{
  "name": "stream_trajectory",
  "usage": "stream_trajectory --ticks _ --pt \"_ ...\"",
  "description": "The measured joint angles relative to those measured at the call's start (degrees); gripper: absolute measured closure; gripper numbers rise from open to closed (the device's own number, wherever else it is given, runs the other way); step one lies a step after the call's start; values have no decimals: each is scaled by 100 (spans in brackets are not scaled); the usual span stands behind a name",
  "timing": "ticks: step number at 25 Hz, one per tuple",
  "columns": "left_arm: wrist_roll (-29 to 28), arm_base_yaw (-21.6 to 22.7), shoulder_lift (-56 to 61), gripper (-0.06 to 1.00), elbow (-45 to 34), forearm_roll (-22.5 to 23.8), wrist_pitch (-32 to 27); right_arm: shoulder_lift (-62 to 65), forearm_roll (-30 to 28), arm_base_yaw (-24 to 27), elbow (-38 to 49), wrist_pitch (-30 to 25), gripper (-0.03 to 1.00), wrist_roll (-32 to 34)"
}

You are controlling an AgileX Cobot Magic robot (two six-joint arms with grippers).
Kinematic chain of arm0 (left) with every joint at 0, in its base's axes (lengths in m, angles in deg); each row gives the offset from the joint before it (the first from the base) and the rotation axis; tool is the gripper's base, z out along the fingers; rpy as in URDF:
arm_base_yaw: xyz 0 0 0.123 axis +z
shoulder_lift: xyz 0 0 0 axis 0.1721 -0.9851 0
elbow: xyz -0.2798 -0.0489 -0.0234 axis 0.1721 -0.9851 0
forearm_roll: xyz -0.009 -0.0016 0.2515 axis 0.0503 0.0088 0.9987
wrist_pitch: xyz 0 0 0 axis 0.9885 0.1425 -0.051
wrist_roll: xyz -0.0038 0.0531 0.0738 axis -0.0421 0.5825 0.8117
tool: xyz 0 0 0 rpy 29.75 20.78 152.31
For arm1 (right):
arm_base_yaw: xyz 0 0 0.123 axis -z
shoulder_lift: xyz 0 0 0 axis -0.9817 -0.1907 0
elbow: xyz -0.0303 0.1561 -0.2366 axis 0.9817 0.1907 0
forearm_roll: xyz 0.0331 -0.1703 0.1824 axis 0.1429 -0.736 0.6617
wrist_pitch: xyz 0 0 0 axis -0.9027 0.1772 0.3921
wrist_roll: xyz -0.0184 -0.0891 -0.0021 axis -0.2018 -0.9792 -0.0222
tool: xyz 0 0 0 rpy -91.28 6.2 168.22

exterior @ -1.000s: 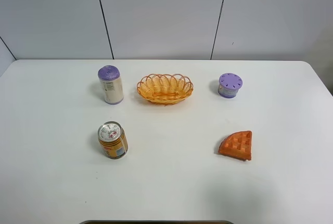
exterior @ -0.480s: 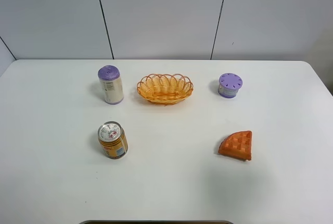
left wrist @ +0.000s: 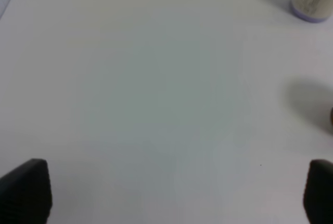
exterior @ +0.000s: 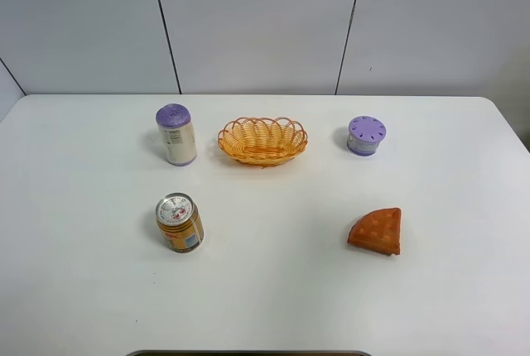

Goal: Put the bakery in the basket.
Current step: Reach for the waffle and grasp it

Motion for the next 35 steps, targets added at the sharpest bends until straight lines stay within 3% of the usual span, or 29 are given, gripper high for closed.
stream_trajectory --ticks 5,13,18,31,35 --pt "0 0 0 -4 0 0 0 -920 -144 -400 -238 -133 5 -771" --pt "0 0 0 -4 0 0 0 -2378 -666 -1543 -688 -113 5 -1087" --pt "0 0 0 -4 0 0 0 -3178 -645 -1780 -729 192 5 -1492" --pt "0 0 0 -4 0 0 0 -4414 -185 -2556 -722 784 5 -3512" --pt "0 0 0 -4 0 0 0 -4525 -188 -2653 -301 1062 5 -3825"
